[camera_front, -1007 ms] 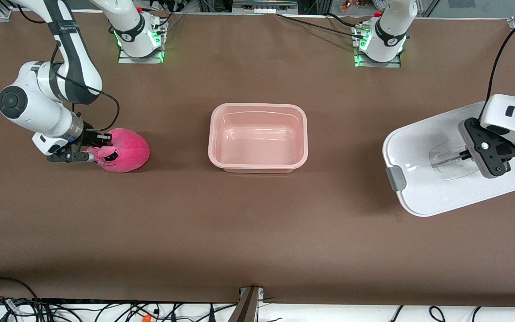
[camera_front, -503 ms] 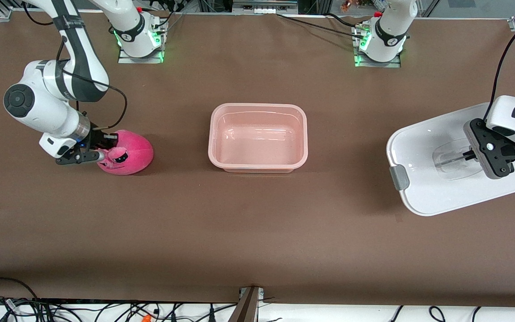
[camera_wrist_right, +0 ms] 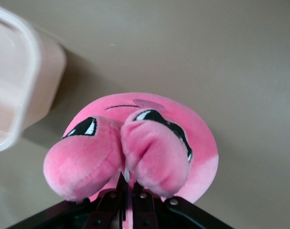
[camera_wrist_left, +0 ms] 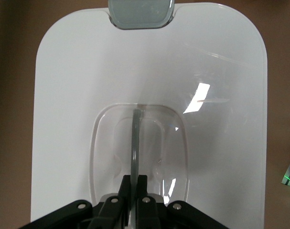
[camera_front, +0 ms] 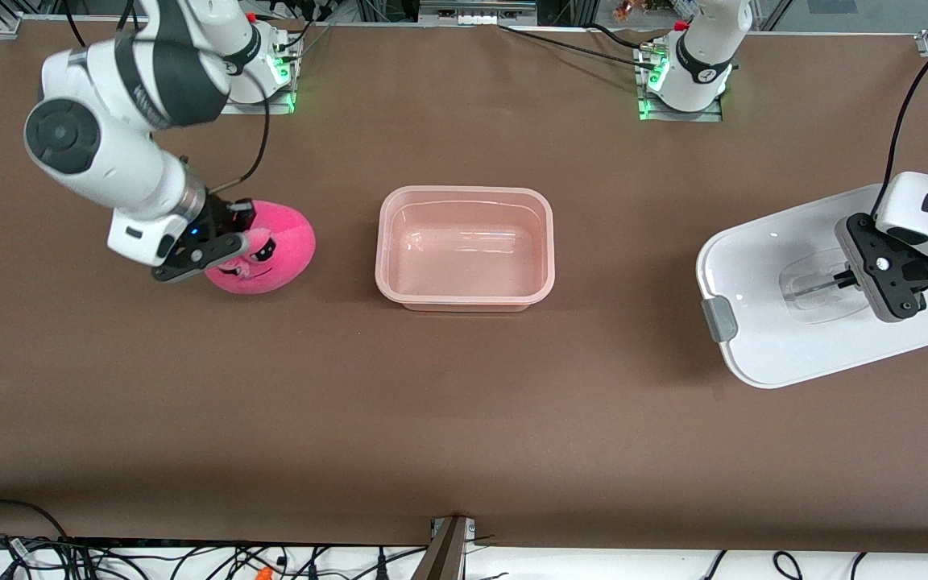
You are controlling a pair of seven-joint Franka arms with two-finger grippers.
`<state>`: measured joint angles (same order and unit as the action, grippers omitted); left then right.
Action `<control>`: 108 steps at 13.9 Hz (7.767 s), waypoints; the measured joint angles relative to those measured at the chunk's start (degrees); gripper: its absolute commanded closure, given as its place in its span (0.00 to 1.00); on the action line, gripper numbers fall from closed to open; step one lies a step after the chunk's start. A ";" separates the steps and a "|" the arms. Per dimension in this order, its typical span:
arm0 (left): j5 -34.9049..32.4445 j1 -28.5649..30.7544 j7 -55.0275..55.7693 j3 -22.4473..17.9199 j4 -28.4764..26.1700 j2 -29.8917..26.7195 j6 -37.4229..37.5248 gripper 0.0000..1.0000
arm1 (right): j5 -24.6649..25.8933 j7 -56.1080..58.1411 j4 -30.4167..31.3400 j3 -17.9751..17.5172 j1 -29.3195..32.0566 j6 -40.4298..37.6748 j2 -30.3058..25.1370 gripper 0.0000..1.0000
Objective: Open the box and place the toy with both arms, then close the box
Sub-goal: 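Carry the pink toy over the pink box and lower it inside, then open the right gripper and withdraw it from the box, then carry the lid over the box with the left gripper, then lower the lid onto the box and press it down with the left gripper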
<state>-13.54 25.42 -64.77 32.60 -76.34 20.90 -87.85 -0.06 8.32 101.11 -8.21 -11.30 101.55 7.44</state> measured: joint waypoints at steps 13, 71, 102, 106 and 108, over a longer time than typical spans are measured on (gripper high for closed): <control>0.00 0.05 0.00 -0.02 -0.01 0.06 0.32 1.00 | 7.90 3.41 -22.26 -0.93 -28.40 -10.31 13.51 1.00; -2.11 -39.53 24.91 3.45 -13.38 6.84 -32.86 1.00 | -6.60 -9.90 -11.49 29.77 -14.45 -14.02 -5.76 0.00; -9.87 -41.28 41.90 2.59 -27.61 4.31 -46.74 1.00 | -4.62 -16.13 -13.14 16.86 0.15 -14.69 -5.82 0.00; -15.79 -41.36 47.38 2.64 -27.60 4.35 -48.51 1.00 | -4.62 -16.13 -13.14 16.86 0.09 -14.69 -5.53 0.00; -15.86 -41.47 47.79 2.66 -27.61 4.39 -48.54 1.00 | -4.62 -16.13 -13.14 16.86 0.03 -14.71 -5.53 0.00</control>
<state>-29.40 -16.05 -16.99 35.26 -103.95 25.30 -136.39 -4.67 -7.81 87.97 8.65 -11.27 86.84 1.91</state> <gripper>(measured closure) 0.930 0.000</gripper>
